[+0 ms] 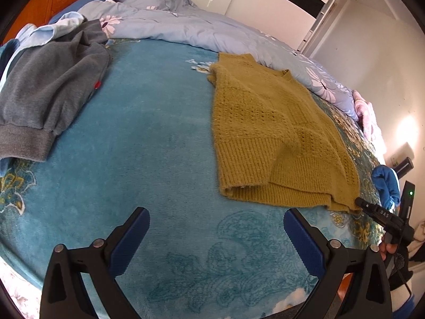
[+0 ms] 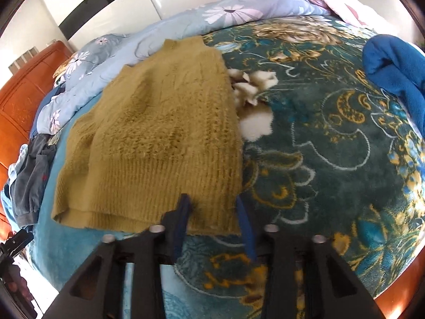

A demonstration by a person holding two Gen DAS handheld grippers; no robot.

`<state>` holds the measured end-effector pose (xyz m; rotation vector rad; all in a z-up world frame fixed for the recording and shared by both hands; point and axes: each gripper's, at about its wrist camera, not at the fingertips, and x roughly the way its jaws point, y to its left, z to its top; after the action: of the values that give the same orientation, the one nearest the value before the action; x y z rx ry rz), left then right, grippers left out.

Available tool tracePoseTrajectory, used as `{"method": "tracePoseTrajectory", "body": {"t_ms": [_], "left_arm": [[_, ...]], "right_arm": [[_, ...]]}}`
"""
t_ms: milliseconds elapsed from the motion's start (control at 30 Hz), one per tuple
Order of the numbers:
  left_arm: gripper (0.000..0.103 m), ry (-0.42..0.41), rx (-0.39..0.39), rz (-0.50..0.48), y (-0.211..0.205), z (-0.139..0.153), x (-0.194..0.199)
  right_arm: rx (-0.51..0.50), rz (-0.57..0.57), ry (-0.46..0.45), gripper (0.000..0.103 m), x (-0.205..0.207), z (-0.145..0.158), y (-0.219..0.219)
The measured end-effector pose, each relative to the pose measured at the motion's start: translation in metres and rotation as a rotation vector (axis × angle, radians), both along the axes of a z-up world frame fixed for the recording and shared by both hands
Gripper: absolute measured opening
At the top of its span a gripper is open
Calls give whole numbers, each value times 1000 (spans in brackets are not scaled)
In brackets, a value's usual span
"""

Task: Fold clothes

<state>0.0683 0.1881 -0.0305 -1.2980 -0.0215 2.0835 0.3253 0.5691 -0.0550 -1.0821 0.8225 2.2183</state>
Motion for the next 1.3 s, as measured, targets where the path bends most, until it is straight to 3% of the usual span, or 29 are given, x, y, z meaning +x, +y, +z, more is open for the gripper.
{"method": "tracePoseTrajectory", "body": {"t_ms": [33, 133, 500, 667, 967, 1167, 1300], "left_arm": [[102, -6, 1, 2, 0, -1, 0], [102, -10, -1, -6, 2, -2, 1], [102, -18, 24, -32, 5, 0, -2], [102, -100, 94, -33, 14, -14, -22], [101, -265, 222, -14, 31, -41, -60], [80, -317, 215, -48, 50, -52, -60], [74, -358, 241, -26, 52, -57, -61]], "right_arm": [[-8, -4, -1, 16, 1, -1, 2], [-26, 5, 15, 11, 4, 0, 4], [54, -18, -14, 9, 31, 15, 18], [7, -42, -11, 9, 31, 1, 24], [12, -6, -23, 10, 30, -3, 21], [8, -3, -19, 10, 28, -5, 22], [4, 2, -13, 10, 29, -6, 24]]}}
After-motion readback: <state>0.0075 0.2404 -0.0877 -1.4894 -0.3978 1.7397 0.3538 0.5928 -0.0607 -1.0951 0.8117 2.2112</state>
